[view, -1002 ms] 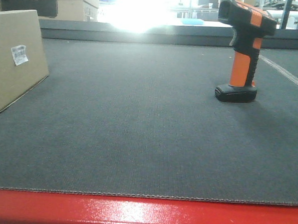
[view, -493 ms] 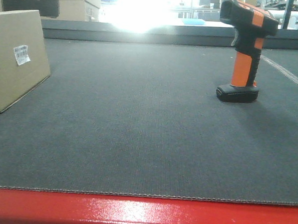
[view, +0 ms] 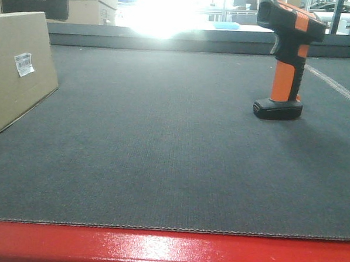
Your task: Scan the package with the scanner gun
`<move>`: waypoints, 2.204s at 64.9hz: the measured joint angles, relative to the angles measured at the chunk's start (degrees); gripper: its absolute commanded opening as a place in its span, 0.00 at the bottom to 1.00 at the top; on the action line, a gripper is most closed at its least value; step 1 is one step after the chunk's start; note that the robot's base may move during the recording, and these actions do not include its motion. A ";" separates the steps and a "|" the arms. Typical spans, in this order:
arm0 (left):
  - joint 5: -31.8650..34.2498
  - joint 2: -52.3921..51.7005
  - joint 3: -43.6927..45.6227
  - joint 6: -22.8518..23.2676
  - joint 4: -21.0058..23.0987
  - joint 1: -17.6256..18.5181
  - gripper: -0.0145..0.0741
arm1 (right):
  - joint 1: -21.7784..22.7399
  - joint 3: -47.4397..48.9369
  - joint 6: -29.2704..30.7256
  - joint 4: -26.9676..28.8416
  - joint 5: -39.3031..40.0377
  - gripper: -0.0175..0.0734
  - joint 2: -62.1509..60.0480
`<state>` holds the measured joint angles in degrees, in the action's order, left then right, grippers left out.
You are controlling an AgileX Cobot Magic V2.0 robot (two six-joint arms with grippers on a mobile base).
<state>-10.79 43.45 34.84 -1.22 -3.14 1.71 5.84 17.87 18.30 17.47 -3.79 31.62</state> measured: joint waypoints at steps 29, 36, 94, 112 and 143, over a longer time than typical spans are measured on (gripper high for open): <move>5.61 -13.03 -11.59 0.00 0.15 0.00 0.04 | 0.00 -0.75 0.00 0.00 -2.36 0.02 -15.71; 5.97 -13.03 -11.69 0.00 0.15 0.00 0.04 | 0.00 -0.75 0.00 0.00 -2.95 0.02 -15.71; 7.83 -34.51 -27.90 0.00 2.29 -1.74 0.04 | 0.00 -0.75 0.00 0.00 -3.07 0.02 -15.71; 9.02 -43.06 -34.88 0.00 3.14 -1.88 0.04 | 0.00 -0.84 0.00 0.00 -3.18 0.02 -15.71; 9.29 -43.15 -34.99 0.00 3.14 -1.88 0.04 | 0.00 -0.84 0.00 0.00 -3.18 0.02 -15.71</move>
<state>-1.50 0.30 -0.15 -1.22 0.00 -0.17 5.84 17.03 18.30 17.47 -6.97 15.91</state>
